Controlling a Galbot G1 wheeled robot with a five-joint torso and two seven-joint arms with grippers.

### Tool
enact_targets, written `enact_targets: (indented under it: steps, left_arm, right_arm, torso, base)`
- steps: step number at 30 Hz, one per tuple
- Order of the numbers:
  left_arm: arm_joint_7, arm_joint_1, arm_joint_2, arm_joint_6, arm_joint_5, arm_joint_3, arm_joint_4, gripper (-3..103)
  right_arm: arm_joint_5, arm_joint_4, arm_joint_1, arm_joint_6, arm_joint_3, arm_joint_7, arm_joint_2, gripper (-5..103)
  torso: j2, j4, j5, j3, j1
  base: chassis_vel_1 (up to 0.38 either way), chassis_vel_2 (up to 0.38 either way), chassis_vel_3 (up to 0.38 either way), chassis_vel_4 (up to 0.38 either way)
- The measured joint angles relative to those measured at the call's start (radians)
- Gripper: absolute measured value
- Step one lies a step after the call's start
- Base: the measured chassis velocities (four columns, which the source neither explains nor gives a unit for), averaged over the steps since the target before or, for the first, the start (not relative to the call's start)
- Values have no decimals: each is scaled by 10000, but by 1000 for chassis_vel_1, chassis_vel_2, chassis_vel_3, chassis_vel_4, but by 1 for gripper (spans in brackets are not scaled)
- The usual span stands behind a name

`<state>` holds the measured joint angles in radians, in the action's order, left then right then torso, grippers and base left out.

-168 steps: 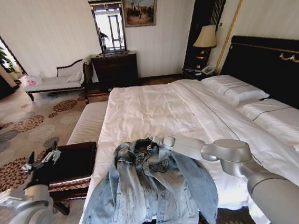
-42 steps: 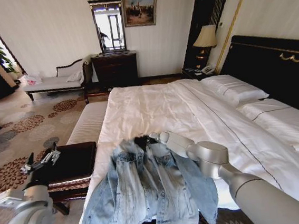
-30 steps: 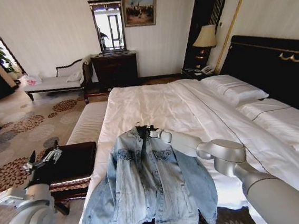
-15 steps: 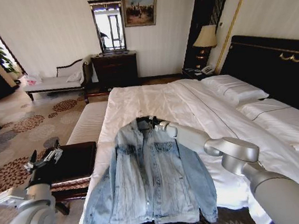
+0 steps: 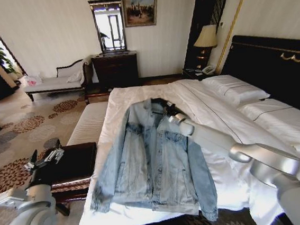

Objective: Pick up the clothes from the bed and hang them on the clothes hanger.

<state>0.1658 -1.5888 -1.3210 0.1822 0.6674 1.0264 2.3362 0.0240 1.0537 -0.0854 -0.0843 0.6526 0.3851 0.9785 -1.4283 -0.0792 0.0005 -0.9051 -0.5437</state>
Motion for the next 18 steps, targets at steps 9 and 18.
enact_targets:
  steps: [9,18]
  left_arm:
    - [134,-20,-25,96,3,-156,329,100]
    - [186,54,-68,171,9,-337,408,100]
  right_arm:
    - [720,1866,93,-215,-1180,-116,-1409,20]
    - [1911,2504,-88,-671,-2419,-213,-2420,20]
  torso:
    - [-2,4,-5,1,1]
    - [-2,2,-1,0,0]
  base:
    - [0,0,0,0]
    - [0,0,0,0]
